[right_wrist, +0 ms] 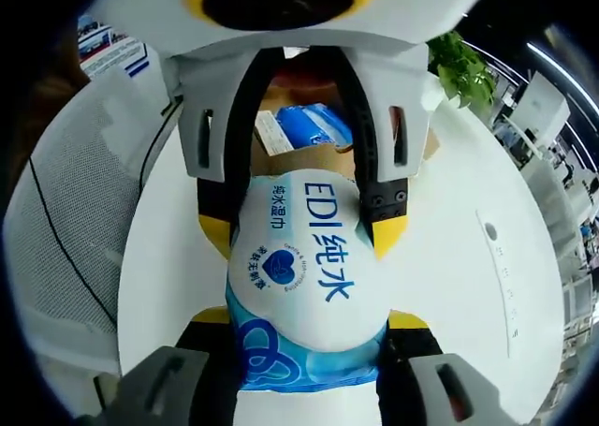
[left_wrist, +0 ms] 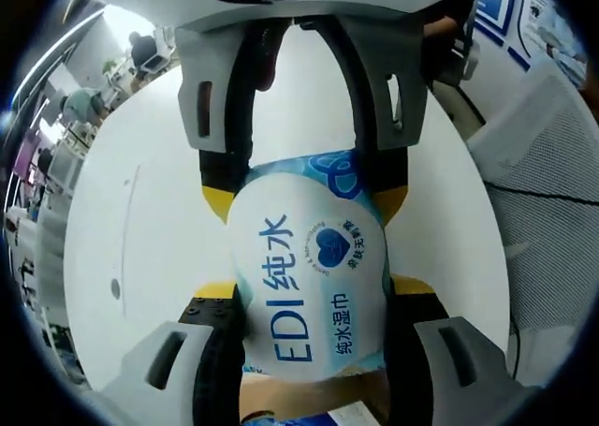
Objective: Operate the shoe box by opening the lid, removing the specified soft item, and placing it in the target area until the item is outside and the box remains undamaged.
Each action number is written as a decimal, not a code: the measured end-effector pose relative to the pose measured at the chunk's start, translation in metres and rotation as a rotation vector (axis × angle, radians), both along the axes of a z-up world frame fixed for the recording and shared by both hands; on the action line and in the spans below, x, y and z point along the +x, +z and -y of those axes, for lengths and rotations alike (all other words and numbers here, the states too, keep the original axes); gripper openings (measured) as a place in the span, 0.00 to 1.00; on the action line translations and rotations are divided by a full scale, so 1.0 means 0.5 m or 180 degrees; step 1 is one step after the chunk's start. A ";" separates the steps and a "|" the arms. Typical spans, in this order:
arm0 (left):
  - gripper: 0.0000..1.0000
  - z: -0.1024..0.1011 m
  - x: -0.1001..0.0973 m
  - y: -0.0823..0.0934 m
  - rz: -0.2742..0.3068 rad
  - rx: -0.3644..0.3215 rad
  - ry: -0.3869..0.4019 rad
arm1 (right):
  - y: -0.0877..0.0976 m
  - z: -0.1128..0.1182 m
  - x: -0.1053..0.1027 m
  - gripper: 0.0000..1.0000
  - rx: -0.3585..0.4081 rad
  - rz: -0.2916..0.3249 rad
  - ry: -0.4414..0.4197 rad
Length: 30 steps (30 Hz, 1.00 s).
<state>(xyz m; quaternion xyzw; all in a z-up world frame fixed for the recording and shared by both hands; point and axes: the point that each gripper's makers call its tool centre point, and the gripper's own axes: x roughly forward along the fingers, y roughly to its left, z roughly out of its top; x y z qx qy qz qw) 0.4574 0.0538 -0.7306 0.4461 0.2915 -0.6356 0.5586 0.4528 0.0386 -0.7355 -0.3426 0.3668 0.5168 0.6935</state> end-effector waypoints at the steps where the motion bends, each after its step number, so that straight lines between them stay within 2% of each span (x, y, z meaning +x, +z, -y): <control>1: 0.59 0.000 0.001 -0.002 0.0004 0.0004 0.0004 | -0.003 0.000 0.001 0.56 -0.0003 0.0000 0.0000; 9: 0.59 -0.003 -0.001 -0.026 -0.0039 0.0034 0.0016 | -0.026 -0.002 -0.001 0.56 0.0005 -0.0048 0.0007; 30: 0.59 0.006 -0.008 -0.060 -0.0081 0.0084 0.0014 | -0.061 0.006 -0.011 0.56 -0.0007 -0.0127 0.0004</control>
